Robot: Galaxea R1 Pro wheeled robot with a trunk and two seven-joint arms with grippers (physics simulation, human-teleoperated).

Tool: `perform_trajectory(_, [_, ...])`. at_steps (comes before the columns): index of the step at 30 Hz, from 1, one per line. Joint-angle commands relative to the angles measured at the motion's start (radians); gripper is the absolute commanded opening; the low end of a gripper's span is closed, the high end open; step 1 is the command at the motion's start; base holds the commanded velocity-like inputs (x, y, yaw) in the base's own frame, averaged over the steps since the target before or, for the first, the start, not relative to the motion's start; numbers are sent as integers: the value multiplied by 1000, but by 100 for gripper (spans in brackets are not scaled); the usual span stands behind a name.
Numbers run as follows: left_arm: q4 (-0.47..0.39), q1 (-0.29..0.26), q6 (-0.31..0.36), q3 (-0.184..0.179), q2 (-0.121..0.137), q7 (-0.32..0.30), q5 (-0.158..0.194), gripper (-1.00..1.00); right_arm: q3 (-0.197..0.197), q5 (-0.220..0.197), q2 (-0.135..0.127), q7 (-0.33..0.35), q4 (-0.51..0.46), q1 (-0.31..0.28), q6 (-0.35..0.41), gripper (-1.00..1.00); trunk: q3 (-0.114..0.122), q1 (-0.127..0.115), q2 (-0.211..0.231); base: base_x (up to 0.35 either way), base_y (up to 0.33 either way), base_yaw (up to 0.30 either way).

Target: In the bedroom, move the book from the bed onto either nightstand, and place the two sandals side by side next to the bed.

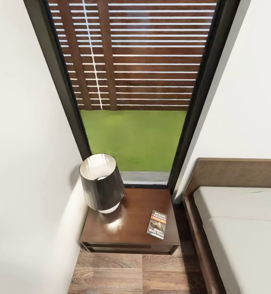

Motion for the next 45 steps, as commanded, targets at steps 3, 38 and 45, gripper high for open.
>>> perform_trajectory(3, [7,1,-4,-9,5,5,22,100,-9,3,0,3,8,18,4,100,-2,1,-2,0,0,0])
perform_trajectory(38, [23,77,-23,-9,60,-37,48,100,-10,3,-2,4,18,56,4,100,-2,1,-2,0,0,0])
perform_trajectory(45, [23,91,-23,-9,60,-37,47,100,-10,3,-2,4,18,56,4,100,-2,1,-2,0,0,0])
